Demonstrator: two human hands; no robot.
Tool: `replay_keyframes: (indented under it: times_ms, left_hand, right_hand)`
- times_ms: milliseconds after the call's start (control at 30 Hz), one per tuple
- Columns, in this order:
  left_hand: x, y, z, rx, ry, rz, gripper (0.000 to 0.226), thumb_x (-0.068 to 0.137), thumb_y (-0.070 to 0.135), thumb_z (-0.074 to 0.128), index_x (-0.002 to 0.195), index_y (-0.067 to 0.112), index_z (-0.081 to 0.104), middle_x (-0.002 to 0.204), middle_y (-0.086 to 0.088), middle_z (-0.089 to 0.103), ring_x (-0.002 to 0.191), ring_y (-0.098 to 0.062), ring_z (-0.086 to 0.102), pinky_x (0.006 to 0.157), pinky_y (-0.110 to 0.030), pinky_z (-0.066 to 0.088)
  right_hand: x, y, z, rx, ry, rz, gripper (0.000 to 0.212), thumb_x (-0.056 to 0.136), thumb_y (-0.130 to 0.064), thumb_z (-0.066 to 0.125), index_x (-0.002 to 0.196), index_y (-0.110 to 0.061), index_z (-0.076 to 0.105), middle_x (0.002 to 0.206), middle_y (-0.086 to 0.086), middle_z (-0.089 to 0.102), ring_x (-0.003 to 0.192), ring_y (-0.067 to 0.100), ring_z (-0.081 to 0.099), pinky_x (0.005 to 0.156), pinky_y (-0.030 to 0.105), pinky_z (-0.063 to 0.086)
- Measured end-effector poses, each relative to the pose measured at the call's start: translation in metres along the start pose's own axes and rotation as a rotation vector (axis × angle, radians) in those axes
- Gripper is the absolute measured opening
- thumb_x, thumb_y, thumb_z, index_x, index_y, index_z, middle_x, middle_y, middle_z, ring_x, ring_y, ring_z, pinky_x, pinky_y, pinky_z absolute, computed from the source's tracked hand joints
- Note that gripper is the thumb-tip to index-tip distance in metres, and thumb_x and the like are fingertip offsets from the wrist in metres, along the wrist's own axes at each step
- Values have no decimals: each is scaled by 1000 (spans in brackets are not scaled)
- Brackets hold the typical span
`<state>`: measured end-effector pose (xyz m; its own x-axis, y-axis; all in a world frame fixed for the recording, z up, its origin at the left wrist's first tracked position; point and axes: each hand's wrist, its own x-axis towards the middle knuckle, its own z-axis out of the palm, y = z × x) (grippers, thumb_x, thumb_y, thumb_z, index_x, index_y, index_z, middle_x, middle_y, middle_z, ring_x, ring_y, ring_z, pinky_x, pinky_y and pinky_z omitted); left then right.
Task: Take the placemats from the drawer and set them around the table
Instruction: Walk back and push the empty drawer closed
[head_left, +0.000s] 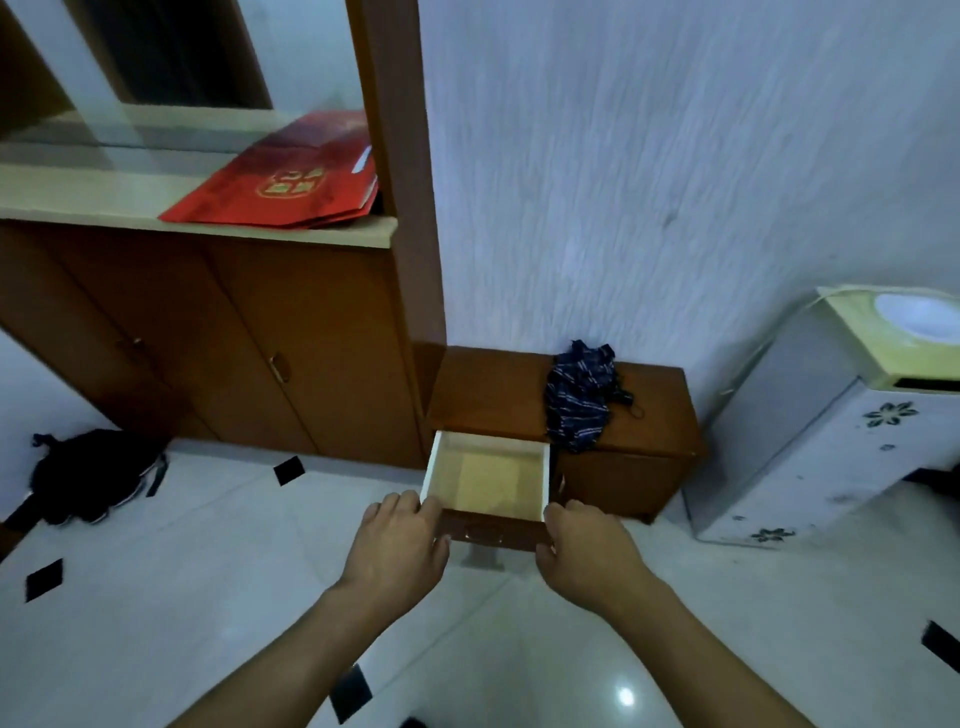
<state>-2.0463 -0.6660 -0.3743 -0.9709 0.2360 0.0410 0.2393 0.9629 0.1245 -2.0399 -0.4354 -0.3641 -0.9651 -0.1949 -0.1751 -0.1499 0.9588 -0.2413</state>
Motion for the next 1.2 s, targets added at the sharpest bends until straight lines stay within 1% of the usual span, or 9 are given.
replay_keyframes:
  times_ms: [167, 267, 533, 700, 833, 933, 1033, 1133, 1200]
  left_hand:
    - [76, -33, 30, -2, -97, 94, 28, 87, 42, 53, 105, 22, 58, 95, -2, 62, 88, -21, 55, 78, -35, 44]
    - [112, -43, 56, 18, -165, 122, 24, 79, 39, 65, 94, 21, 62, 82, 0, 61, 75, -20, 56, 68, -33, 47]
    - [187, -60, 149, 4, -307, 41, 23, 73, 35, 73, 86, 18, 64, 76, 0, 60, 69, -20, 56, 62, -33, 48]
    - [231, -61, 216, -14, -361, 5, 25, 79, 36, 55, 90, 16, 64, 83, -5, 61, 78, -27, 56, 70, -38, 48]
    - [248, -66, 274, -27, -407, 25, 26, 79, 35, 59, 96, 15, 64, 89, -7, 63, 84, -29, 55, 74, -40, 46]
    - [247, -76, 329, -70, -486, 64, 30, 77, 34, 61, 101, 16, 64, 96, -7, 64, 90, -29, 58, 75, -39, 49]
    - [236, -87, 378, -149, -628, 17, 31, 82, 38, 52, 102, 16, 60, 93, -6, 63, 88, -27, 58, 74, -39, 50]
    - [224, -101, 421, -355, -680, -221, 28, 84, 38, 53, 97, 13, 59, 88, -7, 62, 83, -24, 58, 73, -36, 50]
    - [220, -108, 444, -462, -698, -406, 24, 85, 34, 59, 95, 11, 59, 87, -7, 63, 84, -23, 60, 73, -33, 50]
  right_hand:
    - [61, 3, 15, 51, 0, 98, 23, 86, -34, 49, 100, -17, 56, 101, 6, 62, 93, 26, 58, 75, 33, 44]
    - [97, 18, 33, 66, -25, 120, 25, 87, -33, 49, 104, -16, 55, 103, 6, 62, 95, 26, 58, 73, 33, 39]
    - [201, 72, 114, 103, -144, 120, 36, 89, -34, 48, 120, -16, 56, 113, 6, 62, 104, 26, 58, 85, 34, 44]
    - [257, 98, 178, 109, -199, 113, 32, 88, -34, 51, 111, -13, 60, 104, 9, 64, 96, 28, 60, 79, 36, 45]
    - [285, 104, 236, 90, -285, 116, 29, 80, -31, 61, 98, -10, 65, 88, 13, 67, 80, 32, 65, 71, 37, 50]
    - [299, 106, 284, 165, -341, 149, 27, 79, -29, 63, 97, -10, 65, 91, 12, 68, 80, 31, 66, 69, 35, 52]
    - [309, 108, 333, 420, -444, 388, 19, 87, -30, 53, 88, -12, 59, 87, 6, 64, 81, 23, 63, 70, 33, 52]
    - [314, 111, 382, 688, -561, 717, 17, 89, -29, 53, 76, -17, 56, 79, 0, 61, 80, 20, 61, 75, 32, 49]
    - [317, 112, 407, 854, -560, 932, 16, 88, -24, 58, 73, -20, 57, 80, 6, 64, 82, 27, 64, 79, 39, 52]
